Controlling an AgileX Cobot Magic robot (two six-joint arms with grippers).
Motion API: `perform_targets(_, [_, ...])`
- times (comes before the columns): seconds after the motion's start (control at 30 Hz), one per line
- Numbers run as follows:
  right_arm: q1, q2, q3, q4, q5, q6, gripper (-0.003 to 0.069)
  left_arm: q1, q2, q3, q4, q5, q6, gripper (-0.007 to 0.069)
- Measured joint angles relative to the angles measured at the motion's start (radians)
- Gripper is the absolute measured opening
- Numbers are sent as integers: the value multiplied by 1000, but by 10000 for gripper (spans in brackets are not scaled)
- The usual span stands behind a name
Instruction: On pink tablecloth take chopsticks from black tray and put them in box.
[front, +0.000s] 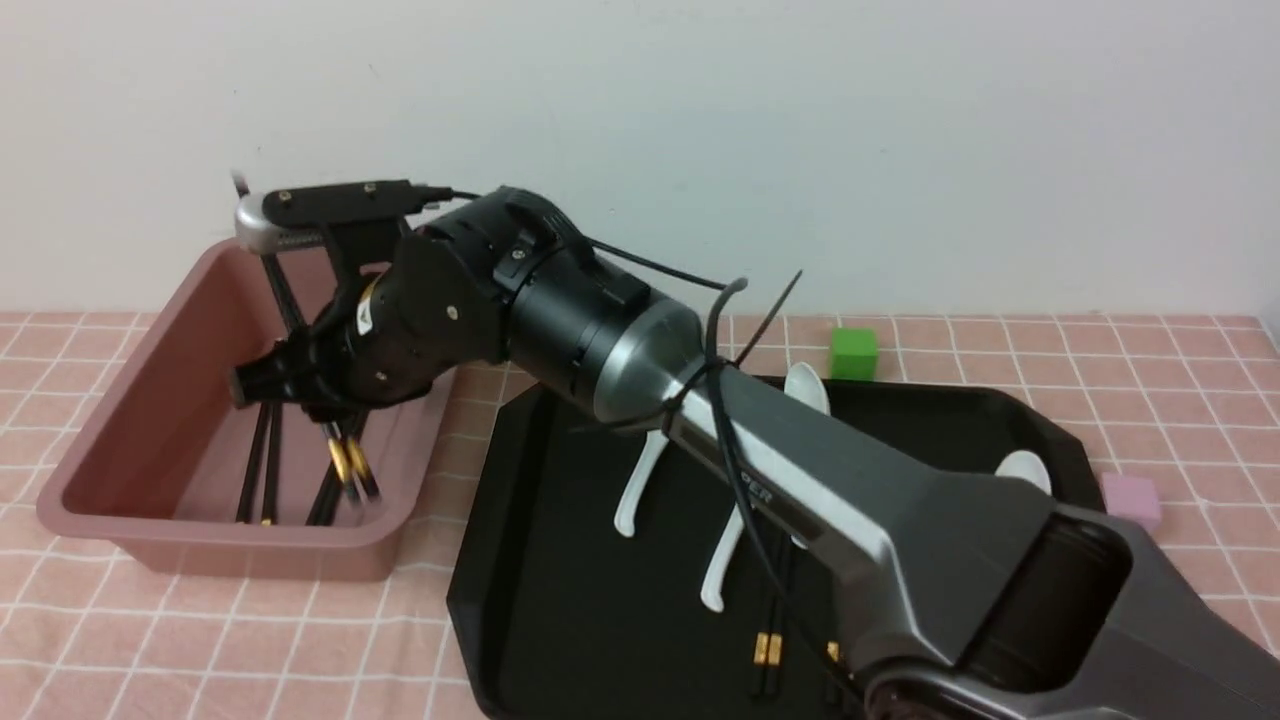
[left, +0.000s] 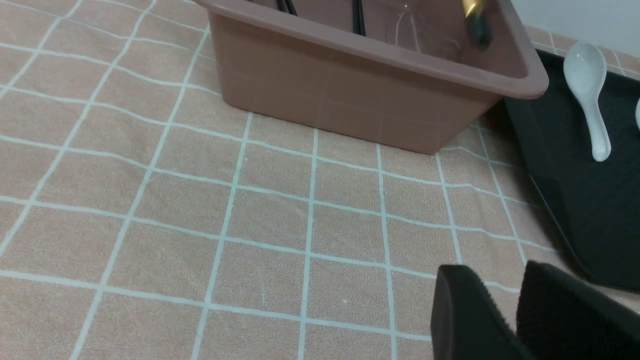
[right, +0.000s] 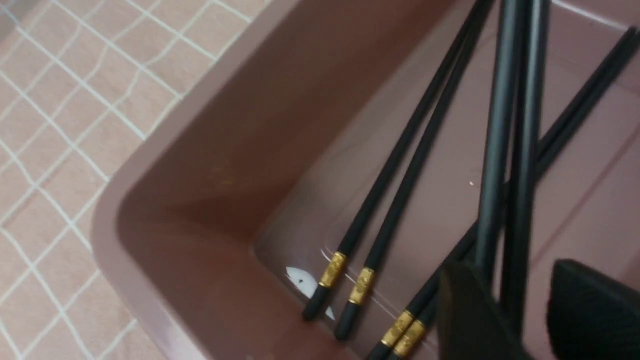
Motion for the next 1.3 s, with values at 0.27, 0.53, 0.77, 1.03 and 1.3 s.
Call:
perform_targets(0.27, [-1, -153, -5, -19, 256, -90, 510, 0, 0, 0, 0, 0, 0, 186])
perform_targets(0.53, [-1, -517, 22, -43, 425, -208, 343, 0, 0, 0, 0, 0, 0, 189])
perform_targets(0.77, [-1, -906, 401, -103, 433, -209, 63, 0, 0, 0, 0, 0, 0, 196])
perform_targets(1.03, [-1, -1341, 997, -210, 430, -89, -13, 0, 0, 0, 0, 0, 0, 197])
perform_targets(1.3, [-1, -1638, 1412, -261, 404, 24, -9, 0, 0, 0, 0, 0, 0, 205])
